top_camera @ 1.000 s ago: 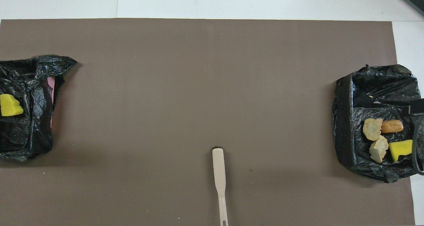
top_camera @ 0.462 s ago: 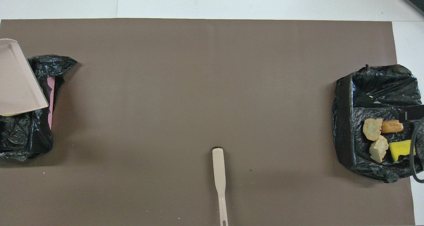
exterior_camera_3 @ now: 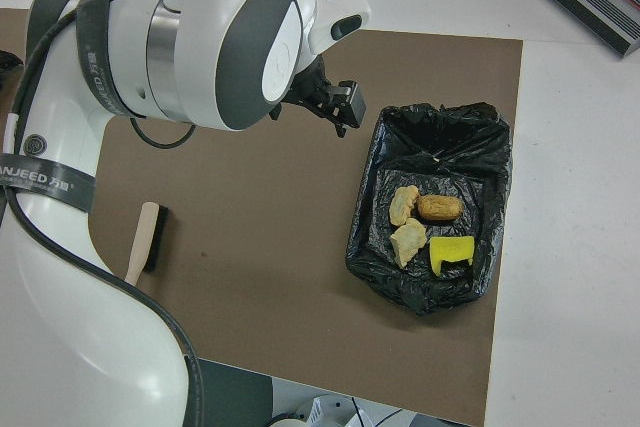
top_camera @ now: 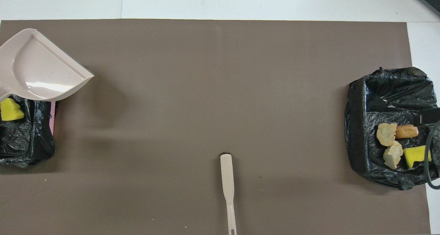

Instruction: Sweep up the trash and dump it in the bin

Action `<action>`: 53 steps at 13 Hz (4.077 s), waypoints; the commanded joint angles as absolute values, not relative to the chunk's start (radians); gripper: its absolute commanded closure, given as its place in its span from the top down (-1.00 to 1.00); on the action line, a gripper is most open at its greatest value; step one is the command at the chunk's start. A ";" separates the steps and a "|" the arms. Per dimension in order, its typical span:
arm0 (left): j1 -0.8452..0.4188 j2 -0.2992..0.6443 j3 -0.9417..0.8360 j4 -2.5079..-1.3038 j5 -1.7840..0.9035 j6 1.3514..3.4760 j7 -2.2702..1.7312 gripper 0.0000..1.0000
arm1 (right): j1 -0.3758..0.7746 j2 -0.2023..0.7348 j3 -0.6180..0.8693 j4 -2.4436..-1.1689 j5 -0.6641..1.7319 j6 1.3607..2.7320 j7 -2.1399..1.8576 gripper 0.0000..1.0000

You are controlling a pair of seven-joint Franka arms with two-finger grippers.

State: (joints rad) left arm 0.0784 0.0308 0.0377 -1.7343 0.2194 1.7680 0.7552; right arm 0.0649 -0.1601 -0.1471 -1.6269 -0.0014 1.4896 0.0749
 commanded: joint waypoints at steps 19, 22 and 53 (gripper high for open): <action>-0.662 0.318 0.048 -1.535 -0.075 1.876 -0.512 -1.00 | 0.061 -0.180 -0.143 -1.645 -0.028 1.476 0.060 1.00; -0.695 0.402 0.046 -1.522 -0.078 2.012 -0.537 -1.00 | 0.064 -0.175 -0.141 -1.638 -0.018 1.476 0.051 1.00; -0.082 0.085 0.072 -1.512 -0.061 1.606 0.040 1.00 | 0.064 -0.175 -0.121 -1.638 -0.018 1.474 0.054 1.00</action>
State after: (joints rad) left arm -0.1232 0.1443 0.0793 -1.5098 -0.0544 1.6381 0.0133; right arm 0.0723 -0.1647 -0.1250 -1.6295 -0.0161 1.4737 0.0748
